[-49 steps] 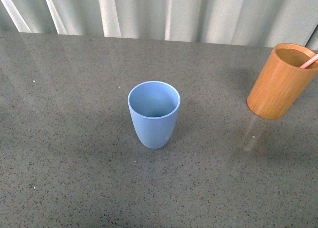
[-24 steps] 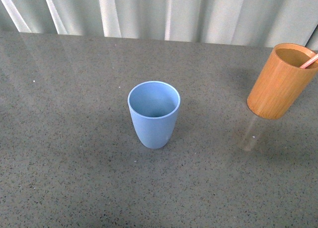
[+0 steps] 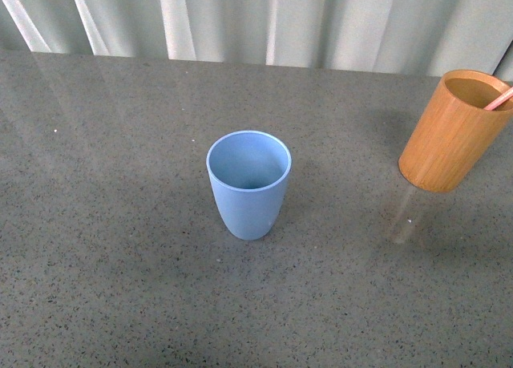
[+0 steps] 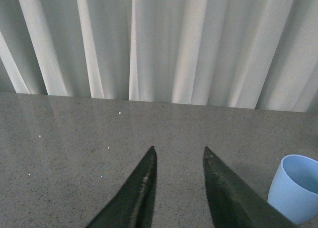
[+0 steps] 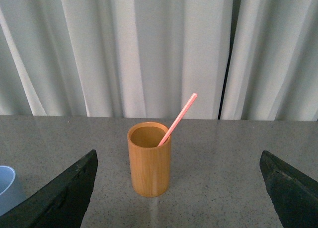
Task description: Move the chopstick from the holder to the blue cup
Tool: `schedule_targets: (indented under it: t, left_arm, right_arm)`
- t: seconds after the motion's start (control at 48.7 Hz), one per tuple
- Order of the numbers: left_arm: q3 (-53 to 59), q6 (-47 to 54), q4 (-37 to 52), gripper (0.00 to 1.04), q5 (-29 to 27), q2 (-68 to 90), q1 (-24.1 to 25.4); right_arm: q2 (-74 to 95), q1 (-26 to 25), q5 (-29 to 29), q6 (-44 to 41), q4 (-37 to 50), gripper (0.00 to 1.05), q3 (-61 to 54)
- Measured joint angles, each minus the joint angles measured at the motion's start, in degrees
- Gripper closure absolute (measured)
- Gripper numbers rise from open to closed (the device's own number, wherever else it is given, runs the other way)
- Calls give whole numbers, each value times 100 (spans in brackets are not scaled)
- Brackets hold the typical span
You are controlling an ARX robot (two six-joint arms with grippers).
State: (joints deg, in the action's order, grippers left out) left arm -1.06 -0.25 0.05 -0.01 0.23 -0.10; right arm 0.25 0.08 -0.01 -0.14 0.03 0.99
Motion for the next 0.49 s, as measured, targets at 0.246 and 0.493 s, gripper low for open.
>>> schedule_targets:
  t: [0.246, 0.493]
  left_arm:
    - [0, 0, -2, 28, 2, -2, 0]
    - [0, 2, -2, 7, 2, -4, 0]
  right_arm:
    - [1836, -562, -20, 555, -273, 10, 472]
    - [5587, -1106, -791, 160, 3626, 10, 839]
